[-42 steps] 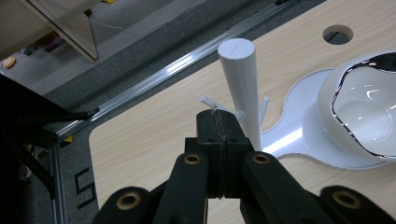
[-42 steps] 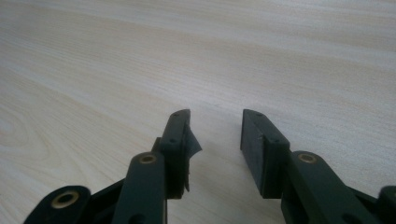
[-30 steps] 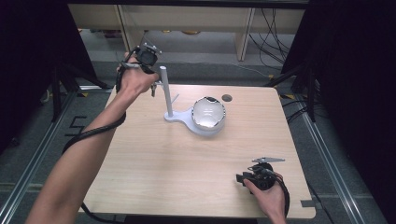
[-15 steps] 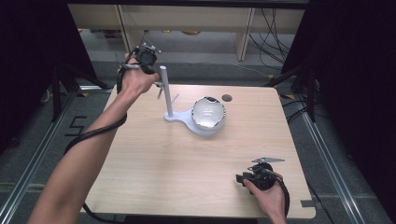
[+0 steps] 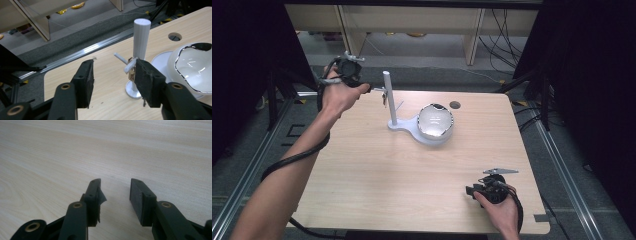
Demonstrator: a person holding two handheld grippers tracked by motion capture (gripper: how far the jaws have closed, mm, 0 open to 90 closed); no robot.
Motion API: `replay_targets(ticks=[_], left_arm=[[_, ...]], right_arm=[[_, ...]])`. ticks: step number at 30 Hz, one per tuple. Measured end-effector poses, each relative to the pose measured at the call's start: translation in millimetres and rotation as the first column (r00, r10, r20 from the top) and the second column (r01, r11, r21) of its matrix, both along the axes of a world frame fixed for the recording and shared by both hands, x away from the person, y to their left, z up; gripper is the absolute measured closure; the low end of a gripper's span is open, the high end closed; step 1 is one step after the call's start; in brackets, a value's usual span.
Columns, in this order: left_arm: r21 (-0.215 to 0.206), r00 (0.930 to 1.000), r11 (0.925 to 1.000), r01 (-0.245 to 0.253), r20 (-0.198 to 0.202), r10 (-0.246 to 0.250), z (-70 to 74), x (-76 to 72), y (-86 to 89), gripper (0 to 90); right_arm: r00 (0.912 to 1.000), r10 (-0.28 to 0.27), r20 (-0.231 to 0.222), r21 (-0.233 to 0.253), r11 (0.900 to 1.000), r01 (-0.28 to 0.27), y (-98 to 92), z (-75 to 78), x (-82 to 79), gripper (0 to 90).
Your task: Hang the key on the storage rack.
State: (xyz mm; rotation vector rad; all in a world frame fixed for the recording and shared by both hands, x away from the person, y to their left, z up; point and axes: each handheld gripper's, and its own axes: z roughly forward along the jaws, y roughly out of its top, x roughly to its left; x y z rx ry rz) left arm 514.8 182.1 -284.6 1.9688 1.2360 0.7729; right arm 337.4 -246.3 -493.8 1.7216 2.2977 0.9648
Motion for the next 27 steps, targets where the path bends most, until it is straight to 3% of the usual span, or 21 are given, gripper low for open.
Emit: replay_targets(ticks=[3,13,14,20,21,25,26,27], left_arm=[[-0.018,1.0,0.9998,0.003,0.001,-0.003,-6.6,-9.6,9.9,44.1],[-0.036,0.9997,0.9991,0.02,0.016,-0.019,-41.3,-43.9,34.5,39.0],[-0.04,0.9996,0.999,0.019,0.021,-0.019,-46.5,-48.5,35.8,38.8],[-0.039,0.9976,0.9988,0.03,0.064,-0.028,-86.0,-76.2,41.5,36.5],[-0.021,0.9977,0.9993,0.032,0.061,-0.03,-92.5,-81.1,43.6,36.2],[-0.027,0.9976,0.9993,0.024,0.066,-0.022,-123.0,-99.8,47.4,35.2],[-0.026,0.9977,0.9994,0.024,0.064,-0.022,-130.9,-104.6,48.0,35.1],[-0.019,0.998,0.9995,0.025,0.059,-0.024,-138.8,-109.4,48.4,34.9]], right_arm=[[0.999,0.038,0.023,0.013,0.999,-0.038,-1.5,-1.1,1.5,61.5],[0.9992,0.03,0.027,0.007,1.0,-0.03,-1.1,-1.3,1.3,60.9],[0.9992,0.002,0.041,-0.019,1.0,-0.002,0.3,-1.6,0.7,60.9],[0.9984,0.019,0.053,-0.02,1.0,-0.018,-0.7,-1.8,0.2,60.3],[0.9985,0.02,0.05,-0.011,1.0,-0.019,-0.8,-2.1,0.4,60.2],[0.9986,0.025,0.046,-0.011,1.0,-0.024,-0.6,-2.7,0.8,59.9],[0.9984,0.047,0.032,0.009,0.999,-0.047,-1.4,-2.4,1.2,59.8],[0.9992,0.014,0.037,-0.023,1.0,-0.013,0.5,-2.0,0.0,59.7]])
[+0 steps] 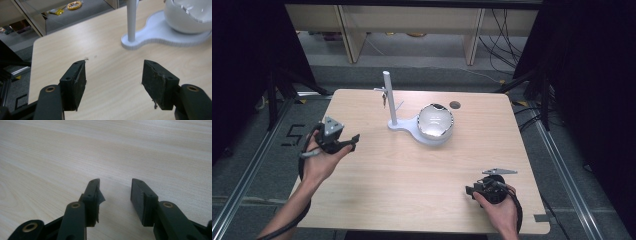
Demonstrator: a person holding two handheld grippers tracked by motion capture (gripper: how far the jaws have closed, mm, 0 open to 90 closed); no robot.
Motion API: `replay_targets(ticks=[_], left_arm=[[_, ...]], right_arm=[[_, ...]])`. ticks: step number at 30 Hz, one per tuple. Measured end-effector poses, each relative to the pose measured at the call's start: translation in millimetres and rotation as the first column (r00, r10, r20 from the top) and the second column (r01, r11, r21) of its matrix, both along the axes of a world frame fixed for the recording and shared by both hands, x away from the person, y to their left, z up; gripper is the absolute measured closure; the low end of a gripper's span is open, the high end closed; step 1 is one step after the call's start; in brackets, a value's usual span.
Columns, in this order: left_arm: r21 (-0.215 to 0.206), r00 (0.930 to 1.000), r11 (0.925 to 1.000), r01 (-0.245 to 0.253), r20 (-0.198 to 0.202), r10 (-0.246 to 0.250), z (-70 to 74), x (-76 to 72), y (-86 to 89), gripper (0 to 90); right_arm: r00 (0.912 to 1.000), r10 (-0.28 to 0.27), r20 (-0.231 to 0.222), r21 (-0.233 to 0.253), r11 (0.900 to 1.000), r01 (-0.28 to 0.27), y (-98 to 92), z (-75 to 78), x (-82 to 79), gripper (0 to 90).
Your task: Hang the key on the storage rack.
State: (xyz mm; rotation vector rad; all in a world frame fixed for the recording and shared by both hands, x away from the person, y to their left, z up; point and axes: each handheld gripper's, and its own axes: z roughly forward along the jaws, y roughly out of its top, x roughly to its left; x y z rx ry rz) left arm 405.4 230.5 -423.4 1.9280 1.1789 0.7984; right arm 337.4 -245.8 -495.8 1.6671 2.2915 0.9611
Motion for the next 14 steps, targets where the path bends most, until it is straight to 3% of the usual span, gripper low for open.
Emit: replay_targets(ticks=[7,8,14], left_arm=[[-0.027,0.9999,0.9996,-0.002,-0.013,0.001,-52.5,-31.1,-1.9,34.3],[-0.032,0.9998,0.9995,-0.002,-0.02,0.001,-58.6,-35.2,-2.9,33.9],[-0.103,1.0,0.9947,0.002,0.007,-0.002,-84.0,-52.1,-7.0,31.9]], right_arm=[[1.0,-0.008,0.001,0.003,1.0,0.008,0.7,-0.4,-0.2,59.2],[0.9998,-0.003,0.018,-0.003,1.0,0.003,0.5,-1.0,0.4,59.0],[0.9995,0.013,0.029,0.02,1.0,-0.014,-1.3,-0.3,0.3,57.0]])
